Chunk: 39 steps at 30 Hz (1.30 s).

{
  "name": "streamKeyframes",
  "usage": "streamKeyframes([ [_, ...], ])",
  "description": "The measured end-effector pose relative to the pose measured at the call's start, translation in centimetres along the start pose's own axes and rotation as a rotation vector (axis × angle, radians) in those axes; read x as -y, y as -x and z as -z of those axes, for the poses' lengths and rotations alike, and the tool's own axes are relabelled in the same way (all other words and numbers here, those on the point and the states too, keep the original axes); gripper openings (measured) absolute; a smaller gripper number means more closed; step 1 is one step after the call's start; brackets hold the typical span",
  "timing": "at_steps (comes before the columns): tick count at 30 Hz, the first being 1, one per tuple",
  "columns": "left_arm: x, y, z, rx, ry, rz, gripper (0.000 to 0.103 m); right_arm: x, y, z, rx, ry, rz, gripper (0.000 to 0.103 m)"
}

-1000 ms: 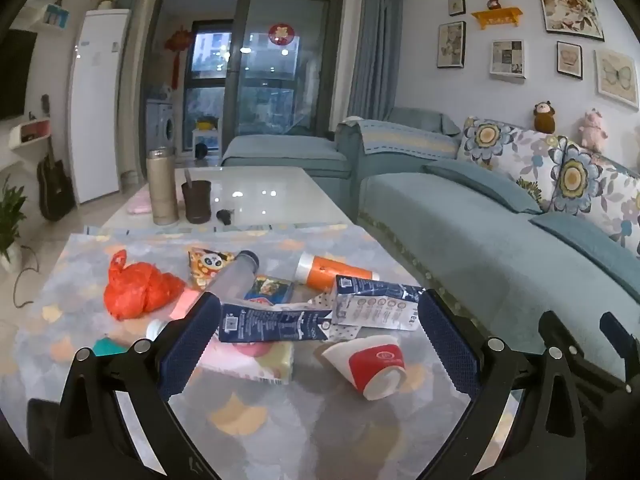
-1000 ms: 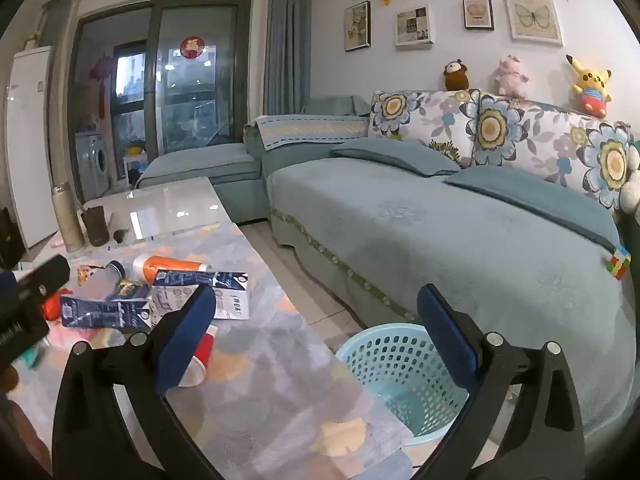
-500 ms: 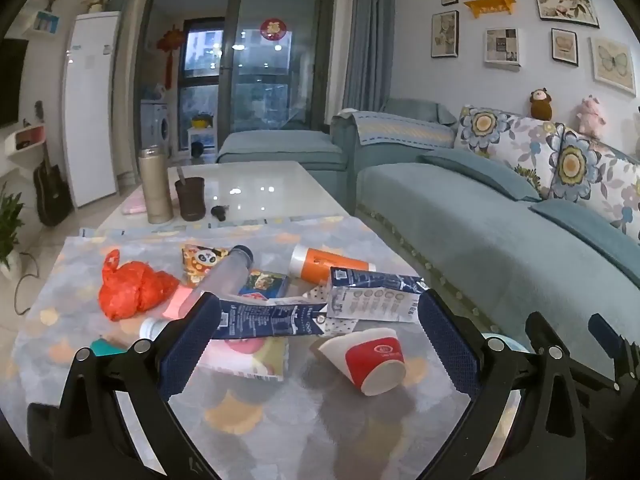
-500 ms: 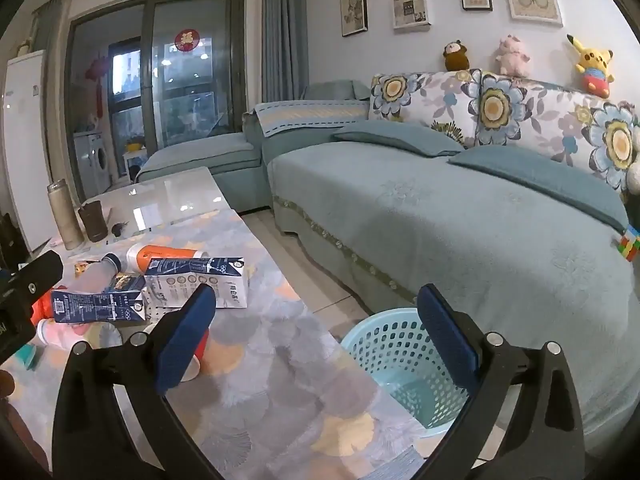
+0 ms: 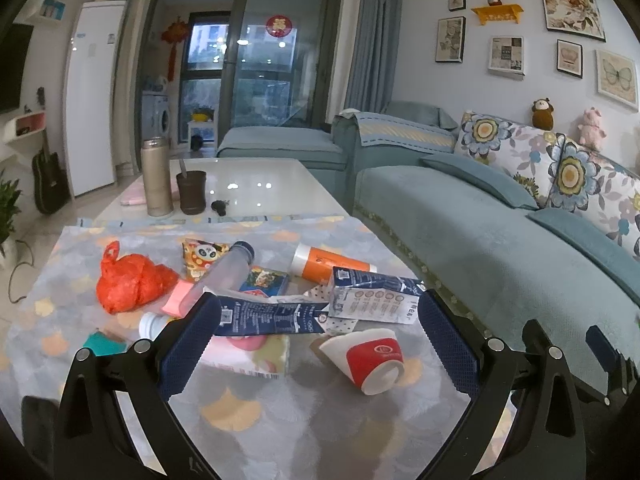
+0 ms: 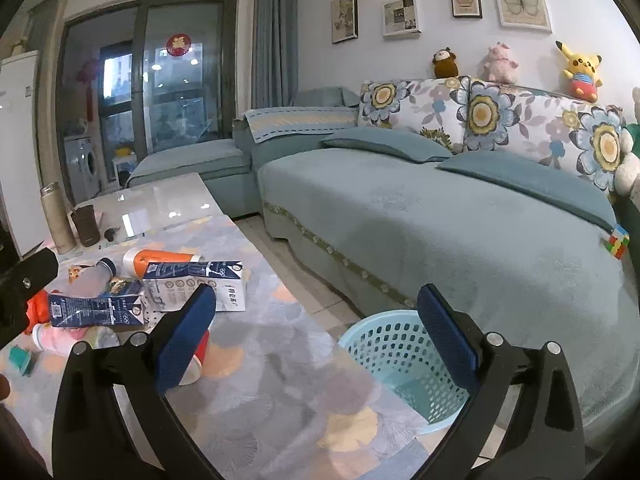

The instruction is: Collect trash

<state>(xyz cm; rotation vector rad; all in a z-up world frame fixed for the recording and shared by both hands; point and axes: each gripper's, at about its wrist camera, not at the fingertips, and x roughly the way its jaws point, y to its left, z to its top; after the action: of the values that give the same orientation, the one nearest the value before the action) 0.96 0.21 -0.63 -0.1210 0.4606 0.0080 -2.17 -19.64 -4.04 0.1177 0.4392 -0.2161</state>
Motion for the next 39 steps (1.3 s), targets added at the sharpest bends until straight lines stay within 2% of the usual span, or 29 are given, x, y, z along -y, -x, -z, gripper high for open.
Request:
streamKeyframes([
  [12, 0.1, -0.5, 0.3, -0.004, -0.018, -0.007, 0.096, -0.5, -0.9, 0.4, -0.034, 0.023, -0.026, 0.095],
  [20, -0.3, -0.4, 0.3, -0.004, -0.003, -0.025, 0.096, -1.0, -0.7, 0.4, -0.013, 0.043, -0.016, 0.095],
  [29, -1.1, -0.5, 0.2, -0.011, 0.028, -0.036, 0.096, -0.5, -1.1, 0.3, -0.037, 0.024, -0.023, 0.095],
  [39, -0.3, -0.1, 0.2, 0.005, -0.006, -0.050, 0.096, -0.8, -0.8, 0.3, -0.017, 0.038, -0.019, 0.095],
])
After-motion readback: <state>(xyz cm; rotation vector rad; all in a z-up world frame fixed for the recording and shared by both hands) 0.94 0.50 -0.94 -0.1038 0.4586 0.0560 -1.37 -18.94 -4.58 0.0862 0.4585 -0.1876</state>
